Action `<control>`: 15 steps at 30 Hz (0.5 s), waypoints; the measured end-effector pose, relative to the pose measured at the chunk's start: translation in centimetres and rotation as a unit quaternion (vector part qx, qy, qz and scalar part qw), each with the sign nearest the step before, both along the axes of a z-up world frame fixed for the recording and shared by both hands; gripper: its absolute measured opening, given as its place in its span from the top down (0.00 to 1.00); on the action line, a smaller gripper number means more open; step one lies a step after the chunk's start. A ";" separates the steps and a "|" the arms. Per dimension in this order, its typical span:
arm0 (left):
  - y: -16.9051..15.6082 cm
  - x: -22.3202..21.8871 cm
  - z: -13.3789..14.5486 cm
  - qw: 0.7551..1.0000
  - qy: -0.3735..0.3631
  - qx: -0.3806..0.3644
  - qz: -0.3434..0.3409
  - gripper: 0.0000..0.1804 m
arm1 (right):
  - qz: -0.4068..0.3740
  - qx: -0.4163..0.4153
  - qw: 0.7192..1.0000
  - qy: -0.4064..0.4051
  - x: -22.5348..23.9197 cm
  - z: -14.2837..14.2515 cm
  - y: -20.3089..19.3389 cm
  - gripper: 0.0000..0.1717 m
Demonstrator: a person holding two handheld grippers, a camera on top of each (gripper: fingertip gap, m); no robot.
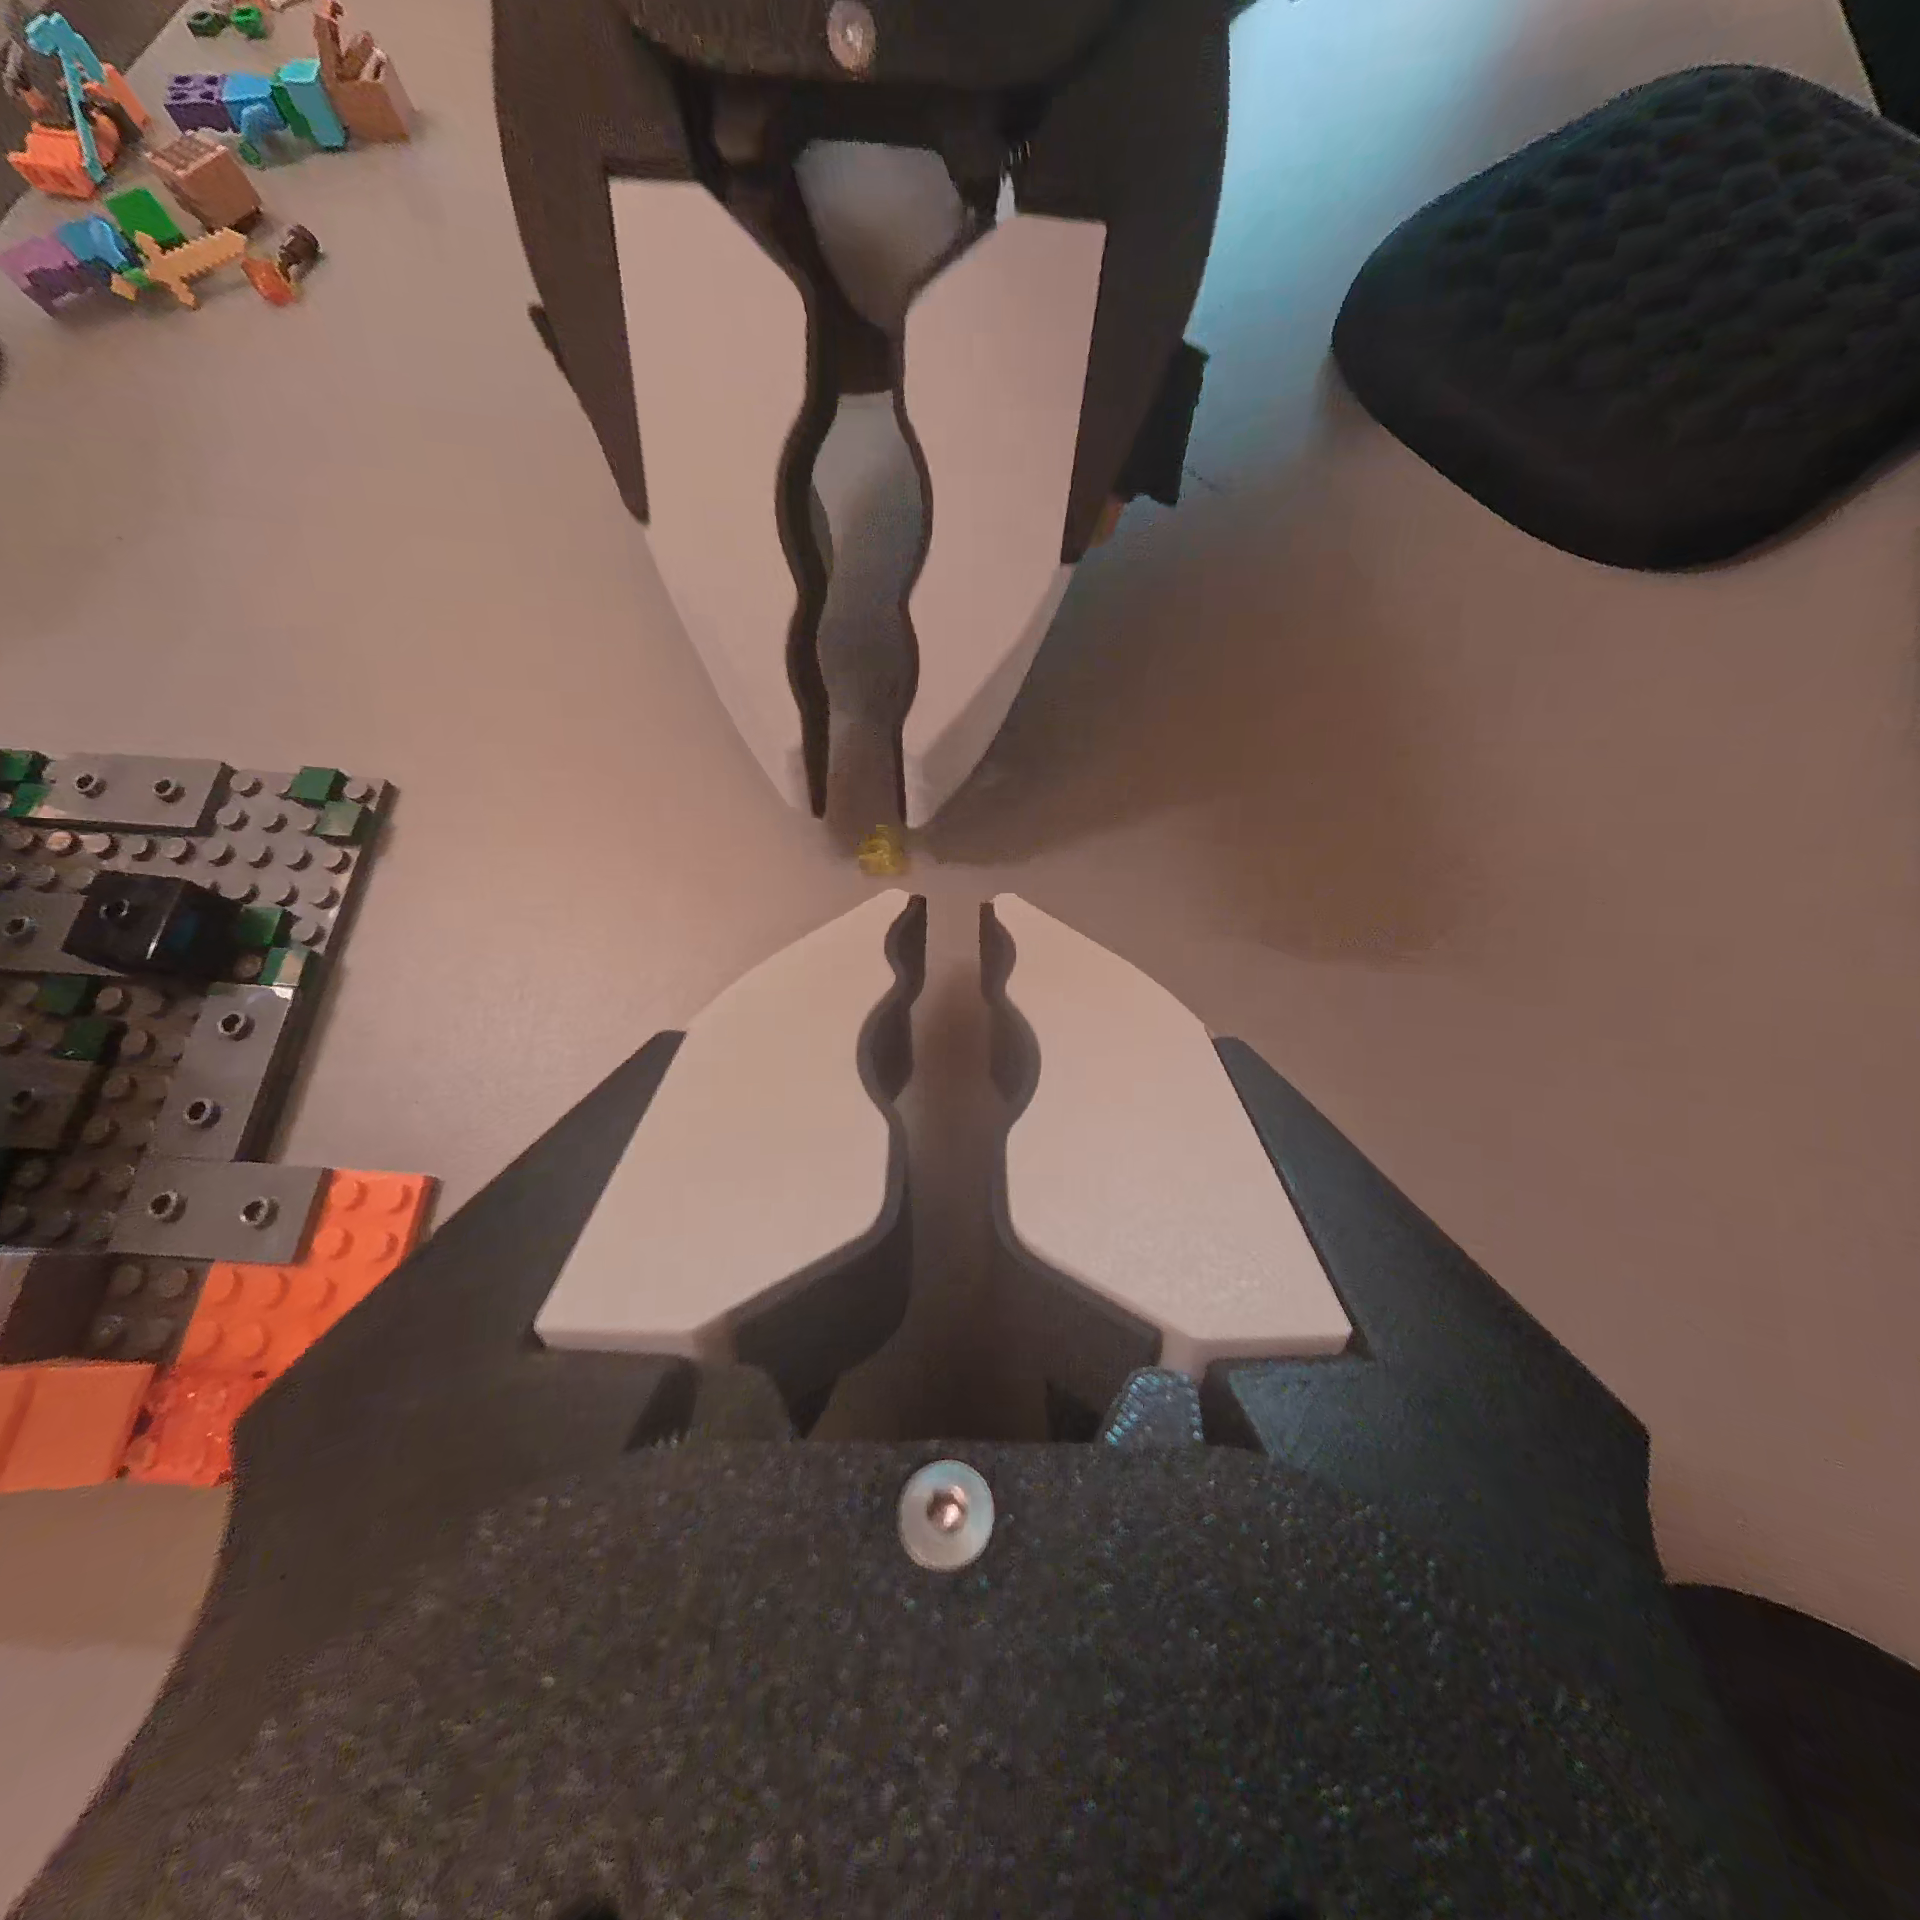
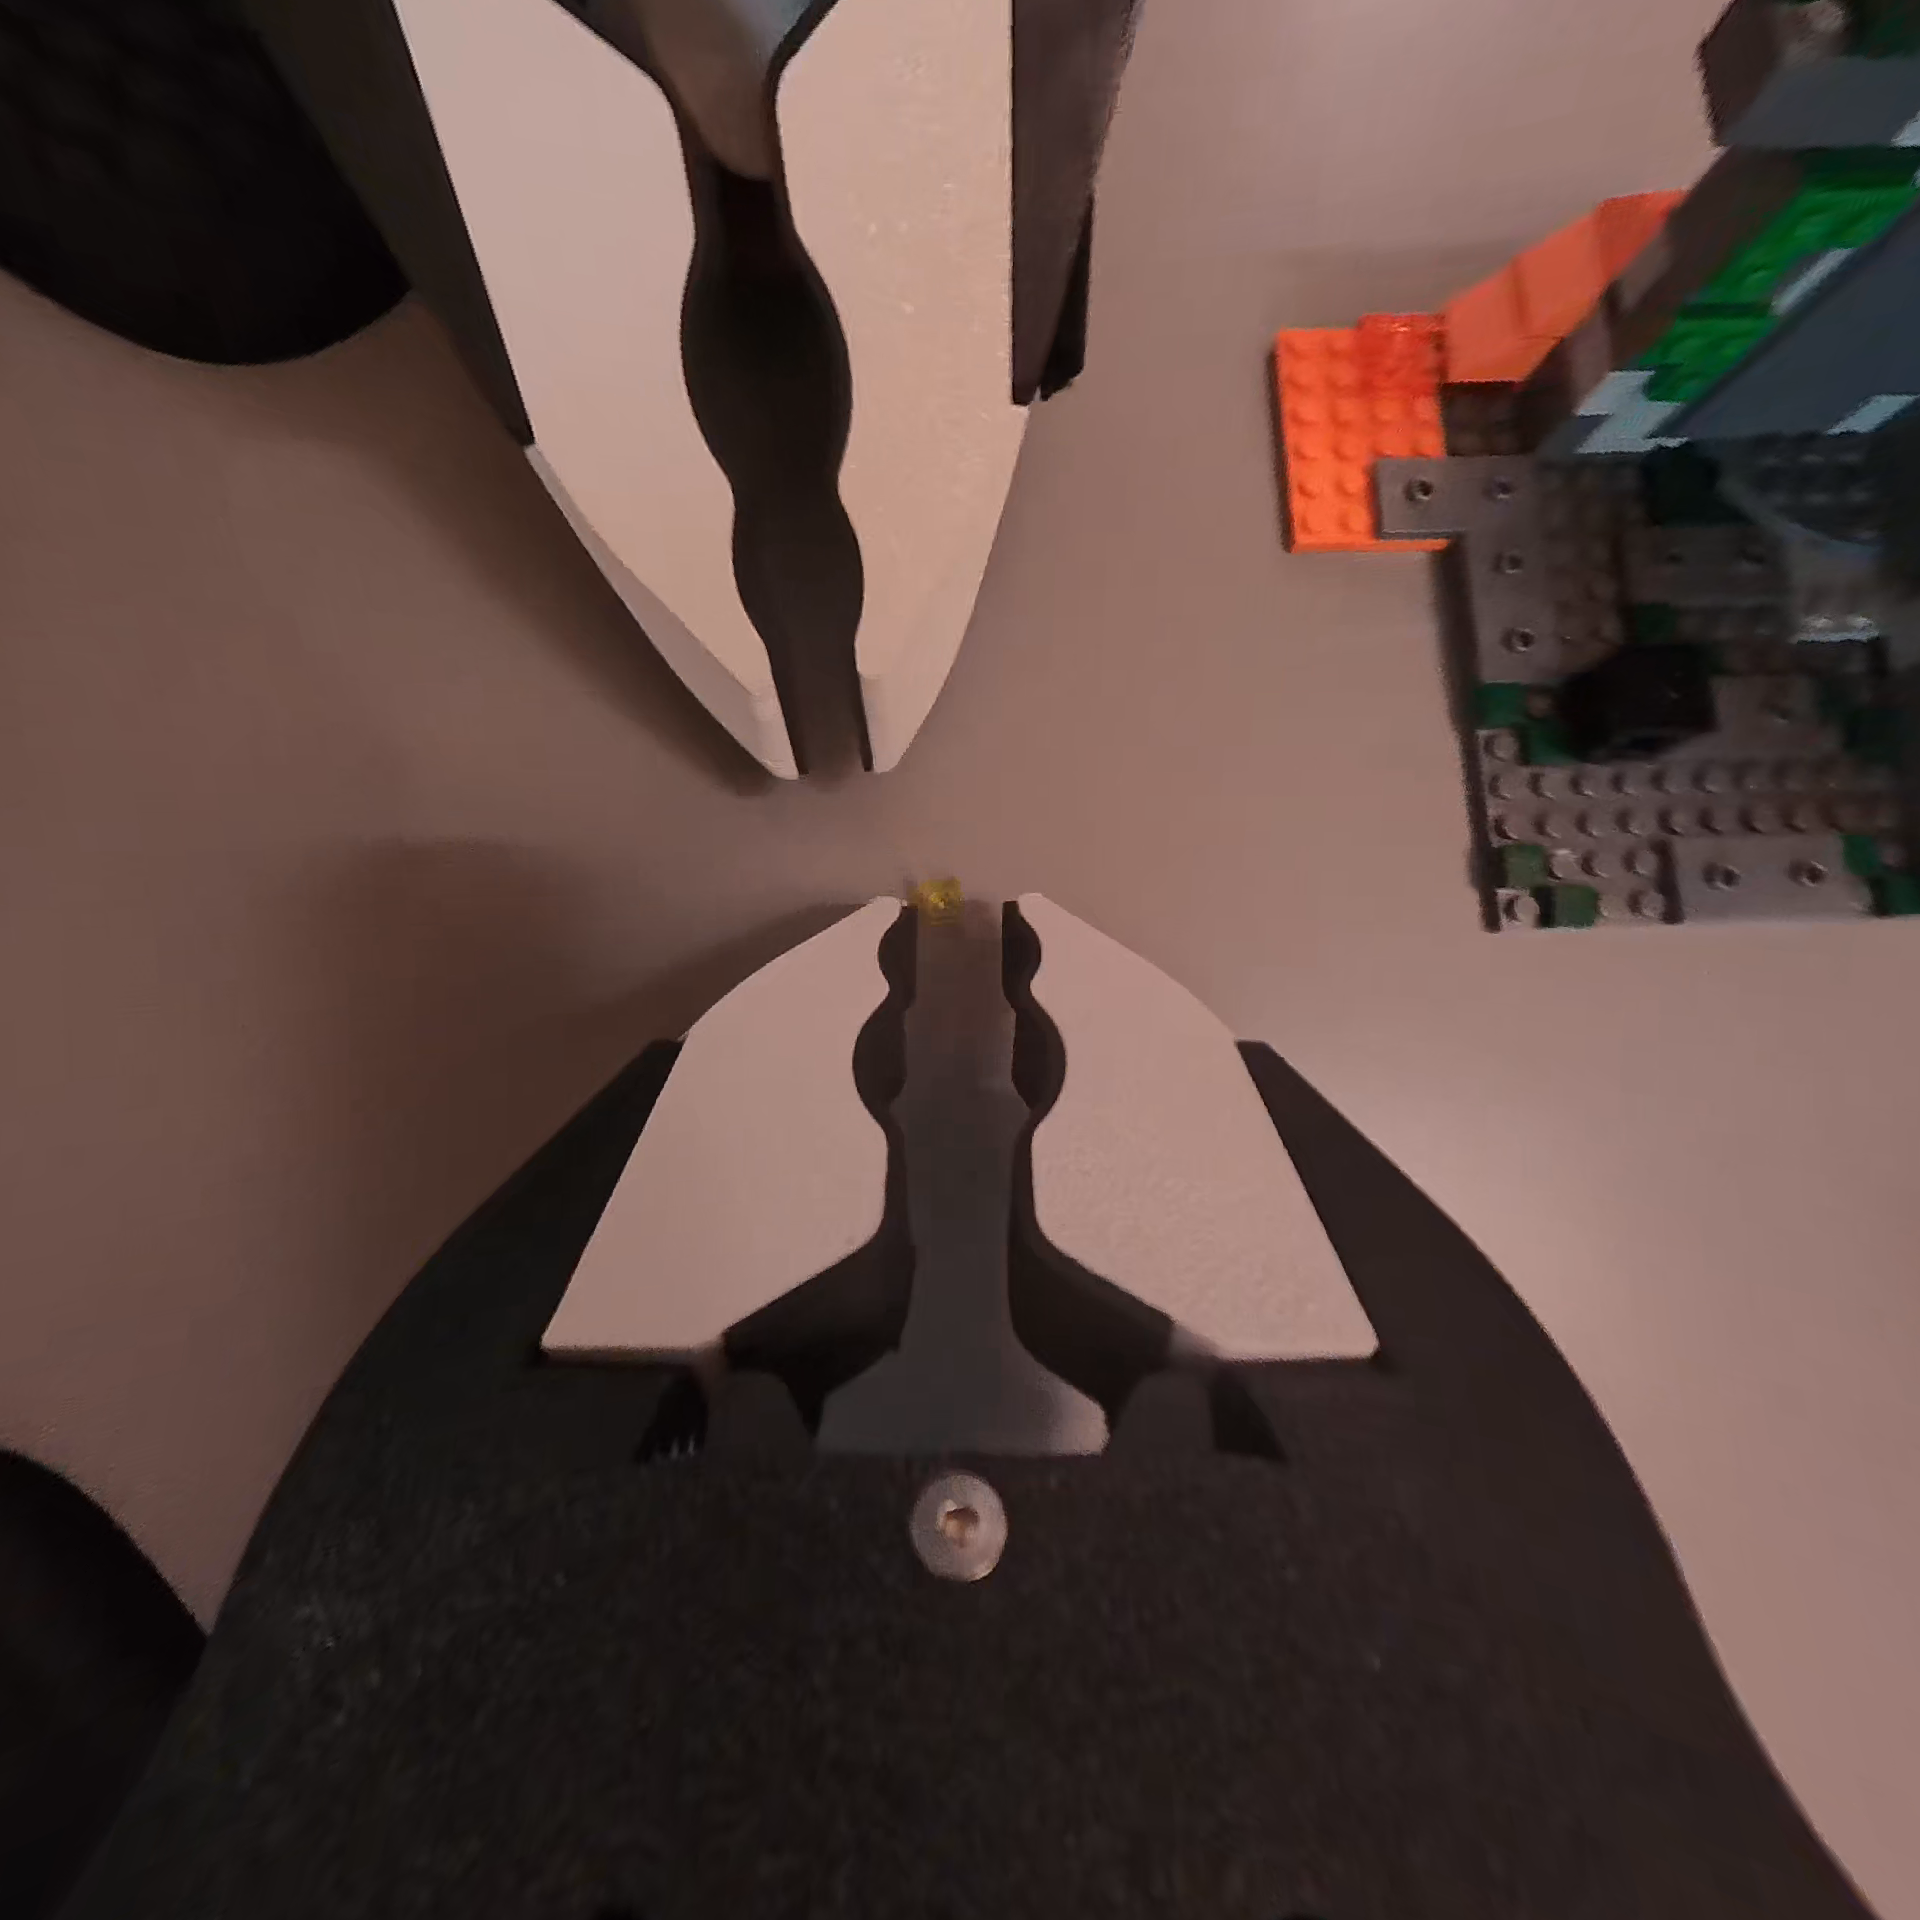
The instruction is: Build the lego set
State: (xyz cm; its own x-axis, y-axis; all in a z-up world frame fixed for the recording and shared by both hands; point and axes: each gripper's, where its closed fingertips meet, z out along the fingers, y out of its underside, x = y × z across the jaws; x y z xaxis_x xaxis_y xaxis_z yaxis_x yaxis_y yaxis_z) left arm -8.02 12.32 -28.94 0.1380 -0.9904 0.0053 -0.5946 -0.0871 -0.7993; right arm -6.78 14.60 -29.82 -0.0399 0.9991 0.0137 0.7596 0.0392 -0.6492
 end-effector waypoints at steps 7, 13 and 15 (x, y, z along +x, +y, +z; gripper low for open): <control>0.0 0.0 -0.1 1.000 0.001 0.000 -0.001 0.95 | 0.008 0.003 1.000 -0.016 -0.2 -0.8 -0.3 0.96; 0.0 0.0 -0.1 1.000 0.002 0.000 -0.001 0.95 | -0.050 0.010 0.999 -0.004 3.1 1.5 2.6 0.96; 0.0 0.0 -0.1 1.000 0.002 -0.001 -0.001 0.95 | -0.098 0.043 0.994 -0.012 6.3 2.9 5.8 0.96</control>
State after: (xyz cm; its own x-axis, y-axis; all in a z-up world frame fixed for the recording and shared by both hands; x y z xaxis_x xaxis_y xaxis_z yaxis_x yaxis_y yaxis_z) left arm -7.98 12.28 -29.05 0.1354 -0.9908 0.0065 -0.5976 -0.0869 -0.7971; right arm -0.50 20.36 -26.92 0.1535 0.9830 0.1003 0.7732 -0.0563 -0.6317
